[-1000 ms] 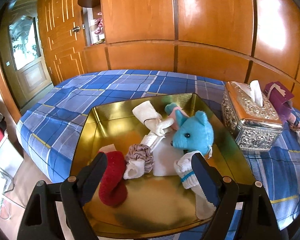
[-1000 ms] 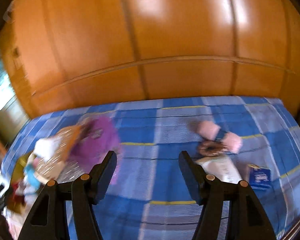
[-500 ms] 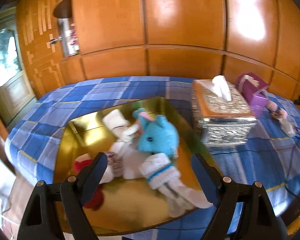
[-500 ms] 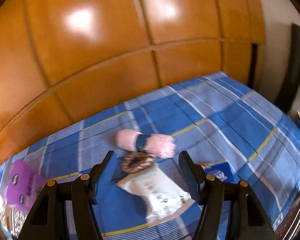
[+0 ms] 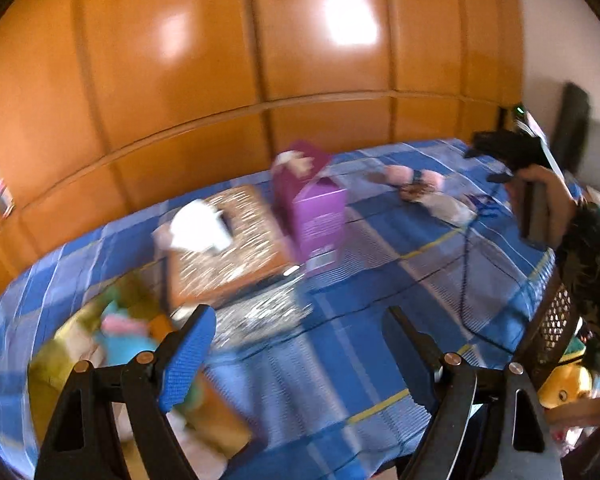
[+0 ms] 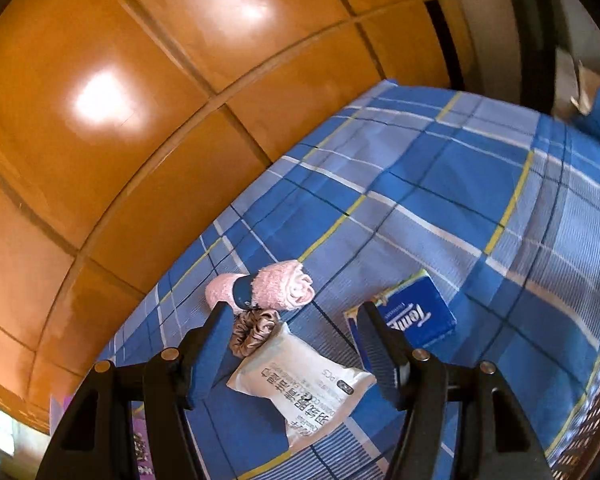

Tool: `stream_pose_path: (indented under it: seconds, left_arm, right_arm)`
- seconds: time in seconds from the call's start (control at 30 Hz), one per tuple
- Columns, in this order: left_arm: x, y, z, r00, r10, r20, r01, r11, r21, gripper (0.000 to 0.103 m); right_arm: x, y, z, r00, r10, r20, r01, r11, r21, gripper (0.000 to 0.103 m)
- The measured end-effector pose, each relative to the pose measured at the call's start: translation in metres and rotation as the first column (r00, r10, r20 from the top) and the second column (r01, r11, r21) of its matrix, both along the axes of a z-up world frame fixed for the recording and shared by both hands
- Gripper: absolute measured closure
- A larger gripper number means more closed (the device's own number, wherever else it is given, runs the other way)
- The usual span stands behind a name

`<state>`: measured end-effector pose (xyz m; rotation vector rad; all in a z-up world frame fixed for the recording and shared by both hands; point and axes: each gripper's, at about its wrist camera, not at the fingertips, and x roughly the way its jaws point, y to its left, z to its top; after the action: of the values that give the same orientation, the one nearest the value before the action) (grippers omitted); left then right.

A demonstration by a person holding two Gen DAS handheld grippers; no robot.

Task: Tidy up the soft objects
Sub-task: 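Move both tools back to the remaining items on the bed, then grasp the brown satin scrunchie with the left tool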

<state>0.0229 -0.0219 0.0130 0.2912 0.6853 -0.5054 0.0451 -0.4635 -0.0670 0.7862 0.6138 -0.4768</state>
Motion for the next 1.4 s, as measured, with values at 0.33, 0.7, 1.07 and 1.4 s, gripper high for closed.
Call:
stream_pose_path:
  seconds: [0.33, 0.7, 1.07, 1.4]
  left_arm:
    - [0.064, -0.123, -0.003, 0.988, -0.104, -0.115, 0.106, 0.994, 0.013, 0.018]
    - [0.14, -0.244, -0.03, 0.959, -0.128, -0.254, 0.125, 0.992, -0.029, 0.017]
    - [0.195, -0.33, -0.077, 0.928, -0.166, -0.333, 0.169, 0.985, -0.022, 0.012]
    - [0.233, -0.364, -0.121, 0.901, -0.131, -0.414, 0.15, 0.989, 0.014, 0.041]
  right_arm:
    - [-0.014, -0.019, -0.008, 0.996, -0.054, 0.064, 0.046, 0.99, 0.132, 0.038]
    - [-0.017, -0.018, -0.003, 0.987, -0.021, 0.162, -0.007, 0.985, 0.17, 0.038]
    - [-0.016, -0.024, -0.014, 0.977, -0.015, 0.212, -0.049, 0.954, 0.295, 0.035]
    - [-0.007, -0.019, -0.014, 0.977, 0.034, 0.212, -0.095, 0.953, 0.286, 0.035]
